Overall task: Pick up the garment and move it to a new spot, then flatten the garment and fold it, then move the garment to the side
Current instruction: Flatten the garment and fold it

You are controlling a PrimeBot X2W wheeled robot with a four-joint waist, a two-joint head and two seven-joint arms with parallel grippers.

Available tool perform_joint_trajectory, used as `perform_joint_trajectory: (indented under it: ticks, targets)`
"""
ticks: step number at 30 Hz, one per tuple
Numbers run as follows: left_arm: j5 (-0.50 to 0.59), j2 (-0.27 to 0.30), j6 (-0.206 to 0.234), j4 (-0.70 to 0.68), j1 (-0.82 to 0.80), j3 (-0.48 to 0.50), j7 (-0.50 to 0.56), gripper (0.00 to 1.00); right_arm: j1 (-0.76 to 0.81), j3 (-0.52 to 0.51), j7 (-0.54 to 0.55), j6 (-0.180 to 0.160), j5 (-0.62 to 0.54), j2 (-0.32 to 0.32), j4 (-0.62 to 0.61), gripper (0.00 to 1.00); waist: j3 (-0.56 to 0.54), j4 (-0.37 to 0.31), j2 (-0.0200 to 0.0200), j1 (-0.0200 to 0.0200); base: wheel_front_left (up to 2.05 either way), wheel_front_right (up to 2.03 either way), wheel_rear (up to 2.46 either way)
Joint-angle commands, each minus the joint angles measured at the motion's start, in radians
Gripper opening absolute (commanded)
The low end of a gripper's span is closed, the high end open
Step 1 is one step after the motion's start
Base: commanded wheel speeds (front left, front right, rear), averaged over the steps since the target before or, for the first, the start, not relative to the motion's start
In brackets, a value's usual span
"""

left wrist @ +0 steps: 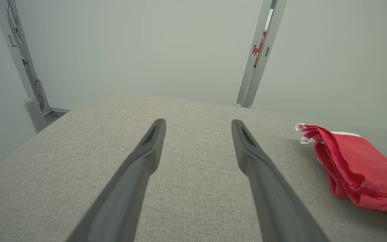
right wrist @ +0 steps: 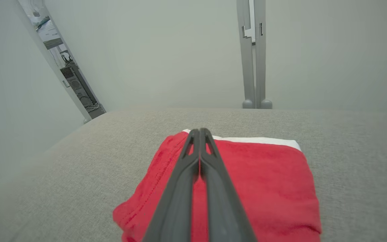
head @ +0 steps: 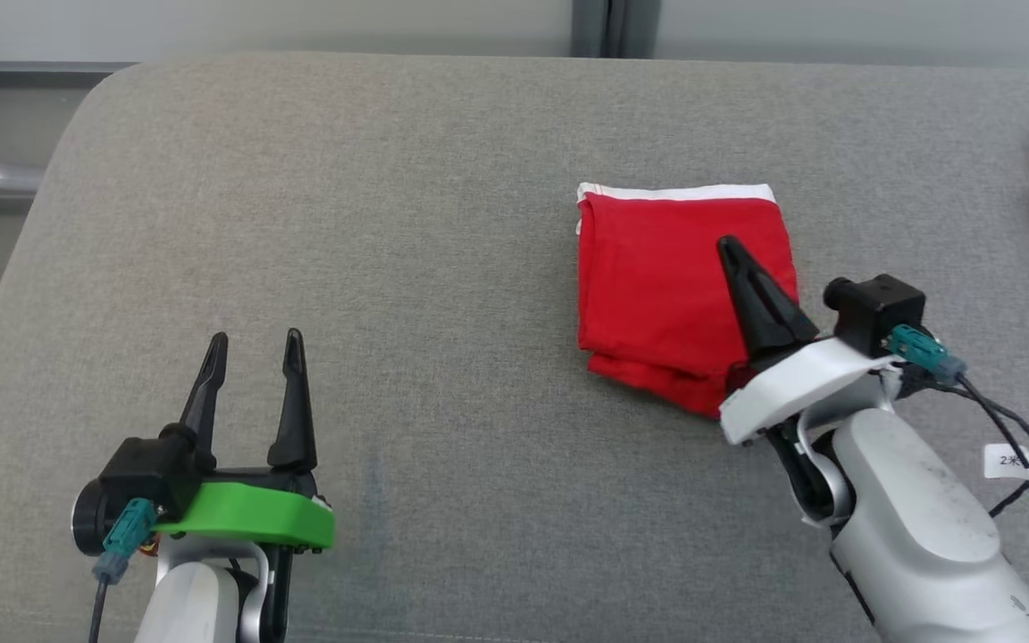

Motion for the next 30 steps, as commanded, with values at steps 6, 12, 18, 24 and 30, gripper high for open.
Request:
perform_joint_trajectory:
  ticks: [6, 12, 18, 24, 30]
  targets:
    - [0.040, 0.004, -0.005, -0.004, 0.023, 0.046, 0.000, 1.00, 0.076, -0.107, -0.003, -0.001, -0.057, -0.046, -0.087, 1.00, -0.042, -0.098, 0.0000, 0.0000, 0.00, 0.00, 0.00]
    - [0.070, 0.010, -0.013, -0.012, 0.042, 0.084, 0.000, 1.00, 0.143, -0.164, -0.003, -0.001, -0.088, -0.062, -0.149, 1.00, -0.056, -0.141, 0.0000, 0.0000, 0.00, 0.00, 0.00]
    - [0.081, 0.014, -0.018, -0.009, 0.060, 0.110, 0.000, 1.00, 0.218, -0.211, -0.003, -0.001, -0.100, -0.048, -0.202, 1.00, -0.078, -0.158, 0.0000, 0.0000, 0.00, 0.00, 0.00]
    - [0.098, 0.015, -0.001, -0.019, 0.088, 0.141, 0.000, 1.00, 0.298, -0.244, -0.003, -0.001, -0.117, -0.020, -0.246, 1.00, -0.105, -0.167, 0.0000, 0.0000, 0.00, 0.00, 0.00]
    - [0.111, 0.023, -0.005, -0.026, 0.113, 0.152, 0.000, 1.00, 0.367, -0.280, -0.003, -0.001, -0.134, -0.002, -0.282, 1.00, -0.124, -0.162, 0.0000, 0.0000, 0.00, 0.00, 0.00]
